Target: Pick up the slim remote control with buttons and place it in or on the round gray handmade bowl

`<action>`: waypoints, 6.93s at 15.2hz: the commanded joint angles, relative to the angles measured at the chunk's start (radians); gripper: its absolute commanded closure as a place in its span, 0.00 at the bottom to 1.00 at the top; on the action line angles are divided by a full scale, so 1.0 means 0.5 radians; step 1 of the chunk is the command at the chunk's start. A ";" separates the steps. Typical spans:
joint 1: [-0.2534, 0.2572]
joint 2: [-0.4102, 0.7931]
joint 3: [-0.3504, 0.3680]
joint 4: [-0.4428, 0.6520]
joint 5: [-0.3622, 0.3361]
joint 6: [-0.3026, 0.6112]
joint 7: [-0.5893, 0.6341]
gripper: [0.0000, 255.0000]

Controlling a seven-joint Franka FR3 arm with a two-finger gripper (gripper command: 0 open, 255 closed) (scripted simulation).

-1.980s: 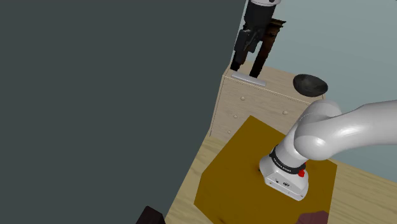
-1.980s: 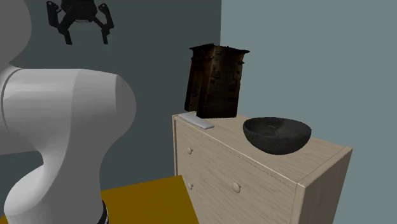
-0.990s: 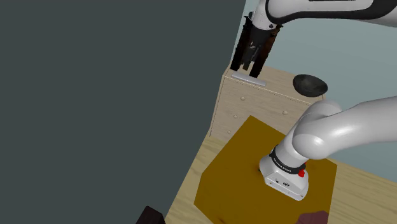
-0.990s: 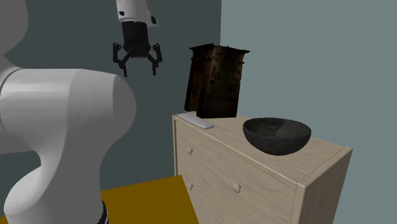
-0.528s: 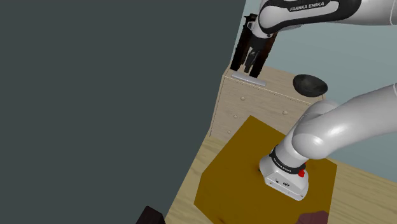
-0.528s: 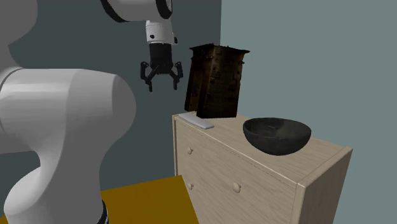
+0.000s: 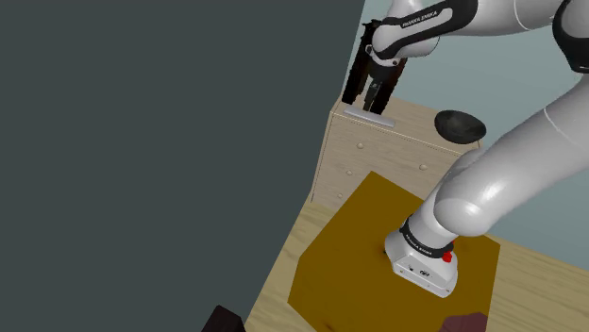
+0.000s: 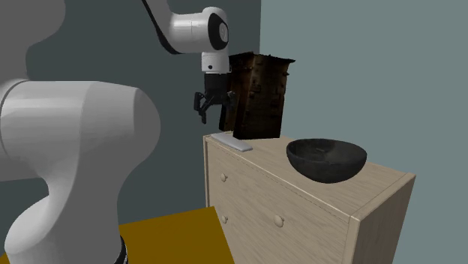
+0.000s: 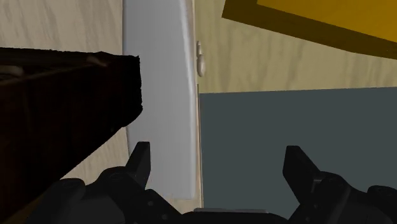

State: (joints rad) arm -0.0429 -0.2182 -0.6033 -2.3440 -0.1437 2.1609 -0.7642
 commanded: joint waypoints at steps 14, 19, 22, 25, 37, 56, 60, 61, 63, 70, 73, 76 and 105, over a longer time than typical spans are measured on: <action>0.002 0.553 -0.152 0.092 0.404 0.344 -0.485 0.00; 0.002 0.553 -0.152 0.092 0.403 0.344 -0.484 0.00; 0.002 0.553 -0.152 0.092 0.404 0.344 -0.484 1.00; 0.002 0.553 -0.152 0.092 0.404 0.344 -0.485 1.00; 0.012 0.386 -0.154 0.176 0.261 0.133 -0.380 1.00; 0.014 0.133 -0.099 0.486 0.101 -0.383 -0.254 1.00; -0.030 0.035 -0.125 0.454 0.034 -0.429 -0.294 1.00; -0.053 -0.006 -0.141 0.424 0.004 -0.432 -0.318 1.00; -0.102 -0.083 -0.175 0.372 -0.055 -0.439 -0.370 1.00; -0.278 -0.295 -0.315 0.261 -0.236 -0.480 -0.592 1.00; -0.350 -0.356 -0.389 0.248 -0.301 -0.500 -0.705 1.00; -0.414 -0.398 -0.473 0.254 -0.357 -0.519 -0.829 1.00; -0.438 -0.267 -0.935 0.088 -0.424 -0.149 -1.204 1.00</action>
State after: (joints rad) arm -0.2620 -0.3518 -1.0707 -2.2997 -0.3558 2.0863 -1.3663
